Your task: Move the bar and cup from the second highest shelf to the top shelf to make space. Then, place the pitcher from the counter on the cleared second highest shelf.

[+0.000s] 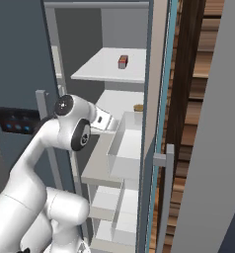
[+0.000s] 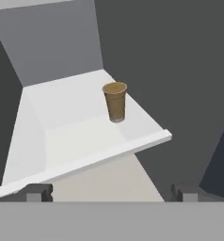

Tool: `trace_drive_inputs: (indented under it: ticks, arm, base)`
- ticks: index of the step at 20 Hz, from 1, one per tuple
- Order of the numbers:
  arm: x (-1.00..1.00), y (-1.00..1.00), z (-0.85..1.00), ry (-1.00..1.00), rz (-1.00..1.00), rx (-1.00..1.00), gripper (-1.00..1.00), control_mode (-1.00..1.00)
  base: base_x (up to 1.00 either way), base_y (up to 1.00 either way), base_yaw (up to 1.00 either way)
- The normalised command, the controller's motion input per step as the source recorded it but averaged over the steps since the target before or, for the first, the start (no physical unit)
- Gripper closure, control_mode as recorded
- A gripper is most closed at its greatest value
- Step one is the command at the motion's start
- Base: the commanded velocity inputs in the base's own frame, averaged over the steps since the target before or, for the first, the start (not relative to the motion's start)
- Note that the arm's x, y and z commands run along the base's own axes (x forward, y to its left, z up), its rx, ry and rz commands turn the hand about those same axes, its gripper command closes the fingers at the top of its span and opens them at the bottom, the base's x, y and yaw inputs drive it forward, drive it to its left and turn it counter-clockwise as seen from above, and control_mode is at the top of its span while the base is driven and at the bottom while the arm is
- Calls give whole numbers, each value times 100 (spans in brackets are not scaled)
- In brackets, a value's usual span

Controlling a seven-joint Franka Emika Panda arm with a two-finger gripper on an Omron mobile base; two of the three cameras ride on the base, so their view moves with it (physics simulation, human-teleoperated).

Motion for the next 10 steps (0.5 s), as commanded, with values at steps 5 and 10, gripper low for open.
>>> trace_drive_inputs:
  ticks: [5, 10]
  arm:
    - [33, -10, -23, 1, 0, 0, -100, -100]
    - [34, 0, -24, 0, 0, 0, -100, -100]
  base:
    - [0, 0, 0]
    - [0, 0, 0]
